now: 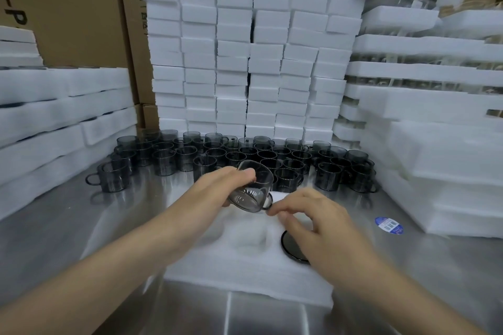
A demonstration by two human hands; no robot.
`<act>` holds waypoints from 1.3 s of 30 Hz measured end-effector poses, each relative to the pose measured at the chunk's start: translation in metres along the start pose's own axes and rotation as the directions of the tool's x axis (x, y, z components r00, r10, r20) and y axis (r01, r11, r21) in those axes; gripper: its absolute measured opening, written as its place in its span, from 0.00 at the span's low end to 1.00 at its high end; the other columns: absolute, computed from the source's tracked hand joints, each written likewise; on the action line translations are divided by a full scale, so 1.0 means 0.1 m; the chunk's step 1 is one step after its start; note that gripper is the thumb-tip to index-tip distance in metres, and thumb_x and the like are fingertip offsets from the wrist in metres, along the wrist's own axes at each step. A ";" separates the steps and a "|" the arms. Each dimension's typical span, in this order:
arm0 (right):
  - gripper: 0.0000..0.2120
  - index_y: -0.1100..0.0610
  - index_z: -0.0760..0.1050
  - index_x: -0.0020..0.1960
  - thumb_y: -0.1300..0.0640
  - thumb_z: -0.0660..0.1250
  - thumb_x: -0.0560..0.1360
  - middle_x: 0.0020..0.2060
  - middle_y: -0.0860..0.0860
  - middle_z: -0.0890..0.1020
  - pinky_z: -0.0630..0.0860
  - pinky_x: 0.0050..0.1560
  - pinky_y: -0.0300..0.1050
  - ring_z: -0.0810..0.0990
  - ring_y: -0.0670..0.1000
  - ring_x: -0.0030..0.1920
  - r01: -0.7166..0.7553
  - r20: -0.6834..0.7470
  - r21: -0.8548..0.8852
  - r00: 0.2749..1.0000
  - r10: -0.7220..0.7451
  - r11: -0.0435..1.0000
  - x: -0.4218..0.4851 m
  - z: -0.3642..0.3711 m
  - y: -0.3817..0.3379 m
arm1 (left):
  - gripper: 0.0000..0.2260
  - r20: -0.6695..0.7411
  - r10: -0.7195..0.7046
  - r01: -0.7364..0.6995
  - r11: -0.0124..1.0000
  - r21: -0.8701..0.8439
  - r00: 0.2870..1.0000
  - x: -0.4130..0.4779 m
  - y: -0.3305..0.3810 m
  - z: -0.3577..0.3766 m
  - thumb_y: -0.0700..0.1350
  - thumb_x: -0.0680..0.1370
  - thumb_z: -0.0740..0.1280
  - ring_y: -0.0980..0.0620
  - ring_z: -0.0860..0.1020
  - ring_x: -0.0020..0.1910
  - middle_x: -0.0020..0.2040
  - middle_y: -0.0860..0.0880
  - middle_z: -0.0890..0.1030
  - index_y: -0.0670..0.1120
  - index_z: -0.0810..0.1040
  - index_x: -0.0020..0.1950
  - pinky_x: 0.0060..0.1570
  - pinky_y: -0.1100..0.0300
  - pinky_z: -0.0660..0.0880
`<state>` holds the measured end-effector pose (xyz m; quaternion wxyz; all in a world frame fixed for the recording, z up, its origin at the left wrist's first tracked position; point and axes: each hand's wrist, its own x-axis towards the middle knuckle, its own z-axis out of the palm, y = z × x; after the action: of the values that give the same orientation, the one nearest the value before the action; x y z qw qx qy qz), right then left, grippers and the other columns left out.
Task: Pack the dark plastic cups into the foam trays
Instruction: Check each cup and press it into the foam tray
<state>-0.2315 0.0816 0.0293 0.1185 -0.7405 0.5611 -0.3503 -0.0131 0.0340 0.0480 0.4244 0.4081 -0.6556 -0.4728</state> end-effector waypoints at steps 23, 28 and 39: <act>0.10 0.38 0.78 0.52 0.53 0.63 0.81 0.51 0.36 0.78 0.74 0.61 0.54 0.79 0.42 0.54 0.034 -0.035 -0.073 0.999 -0.036 0.997 0.01 0.01 0.05 | 0.22 0.168 0.030 -0.079 0.952 0.295 0.985 -0.22 0.09 0.10 0.65 0.70 0.76 0.51 0.84 0.56 0.54 0.53 0.87 0.60 0.78 0.60 0.68 0.41 0.76; 0.09 0.34 0.73 0.56 0.43 0.58 0.78 0.52 0.34 0.79 0.74 0.62 0.53 0.79 0.38 0.56 0.053 -0.029 -0.070 0.998 -0.056 0.996 -0.01 0.01 0.02 | 0.22 0.218 0.017 -0.089 0.940 0.328 0.976 -0.22 0.08 0.04 0.58 0.65 0.75 0.59 0.81 0.55 0.55 0.58 0.83 0.58 0.76 0.56 0.65 0.50 0.78; 0.16 0.40 0.81 0.56 0.40 0.57 0.76 0.52 0.35 0.79 0.76 0.57 0.43 0.78 0.38 0.57 0.066 -0.006 -0.068 0.998 -0.067 0.995 -0.01 0.00 0.04 | 0.23 0.268 -0.006 -0.133 0.859 0.495 0.963 -0.29 0.10 0.09 0.57 0.71 0.70 0.54 0.79 0.52 0.51 0.53 0.85 0.66 0.74 0.66 0.54 0.46 0.80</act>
<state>-0.2347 0.0818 0.0270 0.0794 -0.7609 0.5481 -0.3381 -0.0138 0.0663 0.0511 0.2276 0.4179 -0.8200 -0.3181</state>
